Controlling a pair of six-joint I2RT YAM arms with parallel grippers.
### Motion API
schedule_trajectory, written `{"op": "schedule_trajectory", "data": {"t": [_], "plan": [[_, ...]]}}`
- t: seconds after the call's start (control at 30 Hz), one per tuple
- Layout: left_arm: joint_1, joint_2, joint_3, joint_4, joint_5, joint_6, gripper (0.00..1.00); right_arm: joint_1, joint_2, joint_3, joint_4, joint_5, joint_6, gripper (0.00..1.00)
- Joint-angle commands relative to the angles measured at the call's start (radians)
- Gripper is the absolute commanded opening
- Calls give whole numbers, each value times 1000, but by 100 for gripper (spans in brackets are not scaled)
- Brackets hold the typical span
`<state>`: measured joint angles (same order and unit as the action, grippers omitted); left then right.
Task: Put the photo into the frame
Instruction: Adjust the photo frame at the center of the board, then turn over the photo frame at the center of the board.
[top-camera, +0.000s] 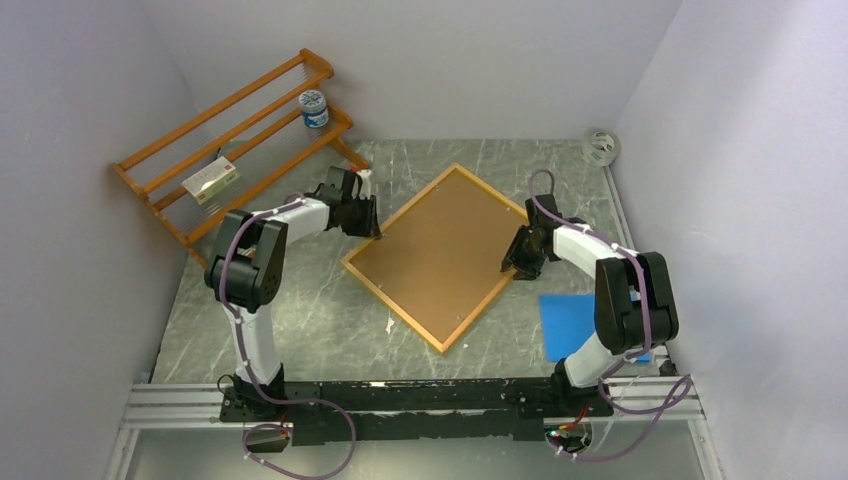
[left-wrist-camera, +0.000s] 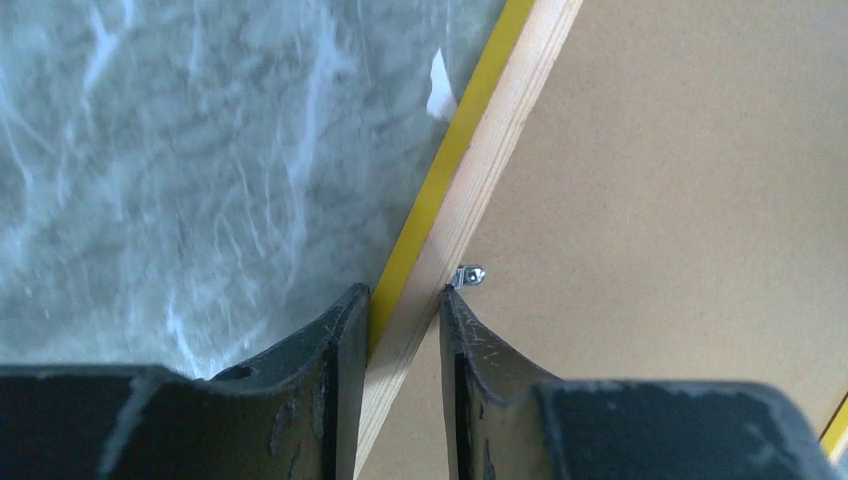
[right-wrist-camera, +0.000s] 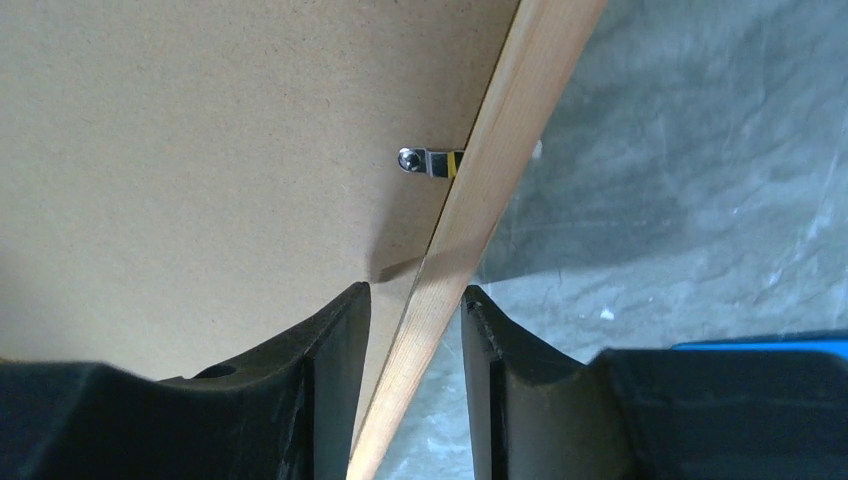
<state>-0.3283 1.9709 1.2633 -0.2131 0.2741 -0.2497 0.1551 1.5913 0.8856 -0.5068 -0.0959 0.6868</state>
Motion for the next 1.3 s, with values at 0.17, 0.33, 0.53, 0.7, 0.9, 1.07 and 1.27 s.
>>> {"op": "schedule_trajectory", "data": {"t": [0.17,0.33,0.53,0.7,0.9,1.07,1.27], "plan": [[-8,-128,-208,-115,120,-91,31,2,85,205,45,41,-130,44],[-18,-246,-298,-87,208,-117,31,-2,179,319,2,92,-113,47],[-26,-330,-352,-95,238,-146,35,0,215,439,-131,269,-35,54],[-25,-446,-376,-151,114,-190,47,63,203,532,-189,291,-46,56],[-25,-593,-388,-244,-82,-252,55,295,272,686,-285,325,32,56],[-19,-705,-442,-251,-177,-338,58,478,435,893,-358,371,120,54],[-14,-798,-494,-234,-230,-397,59,620,649,1209,-468,451,122,53]]}}
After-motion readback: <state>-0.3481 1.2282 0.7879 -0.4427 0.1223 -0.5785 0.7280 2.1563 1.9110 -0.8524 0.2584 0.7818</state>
